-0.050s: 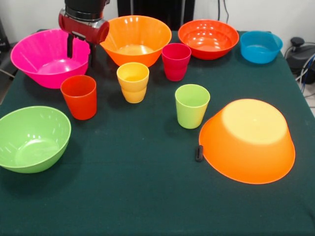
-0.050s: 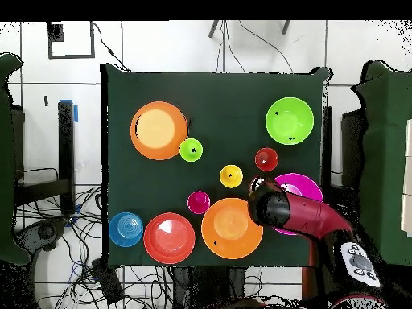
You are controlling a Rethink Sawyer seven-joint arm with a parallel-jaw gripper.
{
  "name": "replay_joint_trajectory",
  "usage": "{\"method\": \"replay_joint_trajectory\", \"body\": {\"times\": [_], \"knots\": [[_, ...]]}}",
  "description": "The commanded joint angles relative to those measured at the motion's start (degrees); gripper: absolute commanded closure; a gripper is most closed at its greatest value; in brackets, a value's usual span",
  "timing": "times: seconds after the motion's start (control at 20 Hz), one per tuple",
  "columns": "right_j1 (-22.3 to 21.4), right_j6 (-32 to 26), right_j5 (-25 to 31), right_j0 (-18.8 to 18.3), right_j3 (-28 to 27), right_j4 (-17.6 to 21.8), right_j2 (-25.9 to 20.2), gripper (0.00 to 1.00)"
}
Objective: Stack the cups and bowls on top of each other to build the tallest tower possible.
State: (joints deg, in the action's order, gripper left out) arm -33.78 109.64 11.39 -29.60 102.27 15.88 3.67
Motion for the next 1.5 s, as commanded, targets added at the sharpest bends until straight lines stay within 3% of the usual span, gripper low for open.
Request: {"method": "replay_joint_trajectory", "body": {"times": [0.05, 0.55, 1.5], "knots": [[1.75, 11.29, -2.2, 2.6, 4.06, -3.36, -2.72, 0.0], [1.75, 10.64, -2.74, 3.35, 5.32, -5.12, -2.2, 0.0], [3.1, 6.86, -2.88, 1.22, 3.1, -2.92, -2.22, 0.0]]}}
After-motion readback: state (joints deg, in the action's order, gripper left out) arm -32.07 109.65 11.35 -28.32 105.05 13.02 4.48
